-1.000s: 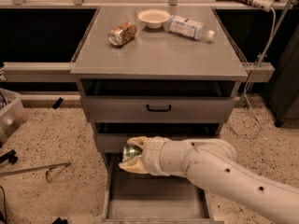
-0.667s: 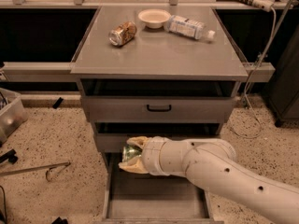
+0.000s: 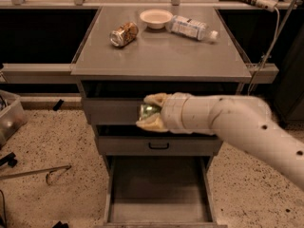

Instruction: Pick green can from bottom drawer and place on counter

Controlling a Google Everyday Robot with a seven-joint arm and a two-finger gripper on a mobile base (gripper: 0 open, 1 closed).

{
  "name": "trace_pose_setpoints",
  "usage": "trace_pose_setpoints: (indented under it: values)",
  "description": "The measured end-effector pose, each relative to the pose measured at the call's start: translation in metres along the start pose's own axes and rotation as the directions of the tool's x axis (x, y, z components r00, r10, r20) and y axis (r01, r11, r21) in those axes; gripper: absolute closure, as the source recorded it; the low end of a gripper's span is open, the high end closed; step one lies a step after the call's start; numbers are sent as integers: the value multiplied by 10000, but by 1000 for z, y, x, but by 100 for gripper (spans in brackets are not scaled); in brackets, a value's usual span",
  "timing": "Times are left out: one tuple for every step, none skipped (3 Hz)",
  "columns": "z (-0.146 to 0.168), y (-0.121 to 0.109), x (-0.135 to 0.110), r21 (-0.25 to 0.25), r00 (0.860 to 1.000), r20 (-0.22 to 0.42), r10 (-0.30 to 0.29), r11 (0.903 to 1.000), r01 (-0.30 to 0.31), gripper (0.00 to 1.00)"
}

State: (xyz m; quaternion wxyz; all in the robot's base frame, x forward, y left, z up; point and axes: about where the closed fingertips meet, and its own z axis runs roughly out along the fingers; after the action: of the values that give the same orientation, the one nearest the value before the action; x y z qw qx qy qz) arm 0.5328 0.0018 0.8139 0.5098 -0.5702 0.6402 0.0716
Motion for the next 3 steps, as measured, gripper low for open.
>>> trace_pose_setpoints:
  values:
    - [-42,-72,-42,855,9976,181,-666,9942,648,100]
    - [-65,-112,-55,1594,9973,431,-595,9858,519,100]
    - [-65,-112,-55,1593,9973,431,-597,9859,521,100]
